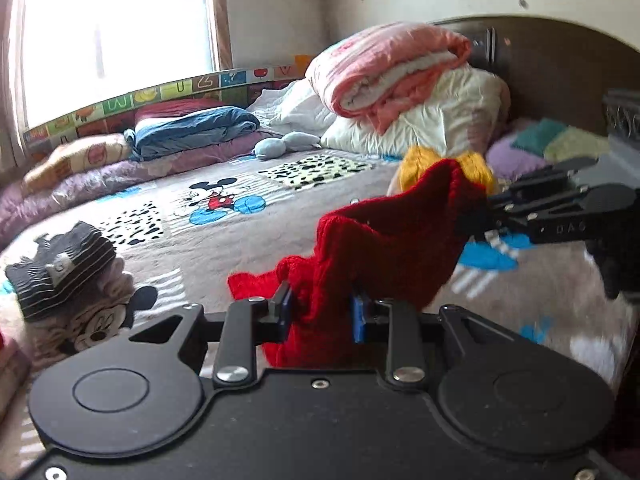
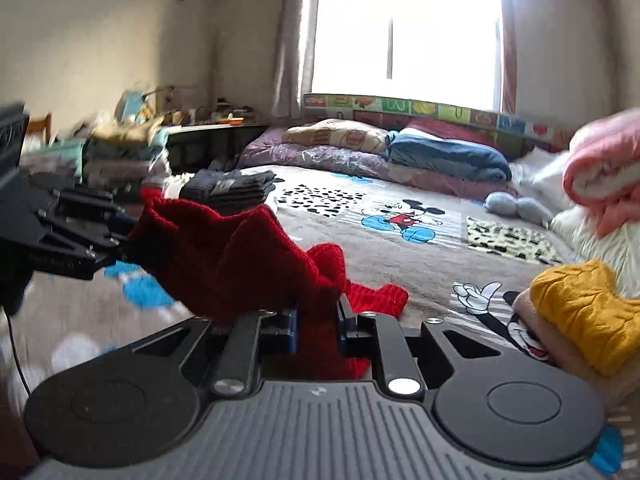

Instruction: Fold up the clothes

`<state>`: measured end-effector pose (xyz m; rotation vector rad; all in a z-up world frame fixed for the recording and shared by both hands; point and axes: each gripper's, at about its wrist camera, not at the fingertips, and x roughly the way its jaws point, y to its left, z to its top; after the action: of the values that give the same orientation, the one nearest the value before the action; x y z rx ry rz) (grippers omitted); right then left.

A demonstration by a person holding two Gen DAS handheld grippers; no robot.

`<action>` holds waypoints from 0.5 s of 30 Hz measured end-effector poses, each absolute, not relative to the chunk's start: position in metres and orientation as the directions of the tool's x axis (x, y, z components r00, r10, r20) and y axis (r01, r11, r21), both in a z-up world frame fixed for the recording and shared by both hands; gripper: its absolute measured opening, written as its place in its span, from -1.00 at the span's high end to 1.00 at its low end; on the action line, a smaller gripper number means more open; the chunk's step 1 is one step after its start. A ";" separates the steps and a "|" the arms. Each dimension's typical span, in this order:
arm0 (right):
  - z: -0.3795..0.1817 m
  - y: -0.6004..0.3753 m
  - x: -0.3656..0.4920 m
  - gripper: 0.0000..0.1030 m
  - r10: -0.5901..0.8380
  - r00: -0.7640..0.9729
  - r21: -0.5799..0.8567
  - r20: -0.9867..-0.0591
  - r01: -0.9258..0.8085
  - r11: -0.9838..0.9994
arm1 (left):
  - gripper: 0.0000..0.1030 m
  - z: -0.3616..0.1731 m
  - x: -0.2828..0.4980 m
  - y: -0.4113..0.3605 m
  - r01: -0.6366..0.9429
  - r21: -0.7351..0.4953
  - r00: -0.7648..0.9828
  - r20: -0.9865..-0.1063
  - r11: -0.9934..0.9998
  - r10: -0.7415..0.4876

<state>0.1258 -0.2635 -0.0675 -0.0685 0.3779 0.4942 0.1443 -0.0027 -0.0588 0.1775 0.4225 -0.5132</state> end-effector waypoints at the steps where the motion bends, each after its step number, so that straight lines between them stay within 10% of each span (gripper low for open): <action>1: -0.065 -0.265 0.134 0.63 0.456 0.808 0.049 -0.373 -0.473 0.880 | 0.48 -0.058 0.153 -0.001 0.510 0.032 0.781 -0.436 0.860 -0.447; 15: -0.085 -0.291 0.260 0.63 0.579 0.737 0.508 -0.349 -0.370 0.778 | 0.50 -0.079 0.275 0.039 0.439 -0.429 0.698 -0.390 0.789 -0.600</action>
<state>0.2597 -0.2910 -0.0847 0.4278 0.5198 0.5391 0.2750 0.0395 -0.0787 -0.3169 0.5426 -0.5900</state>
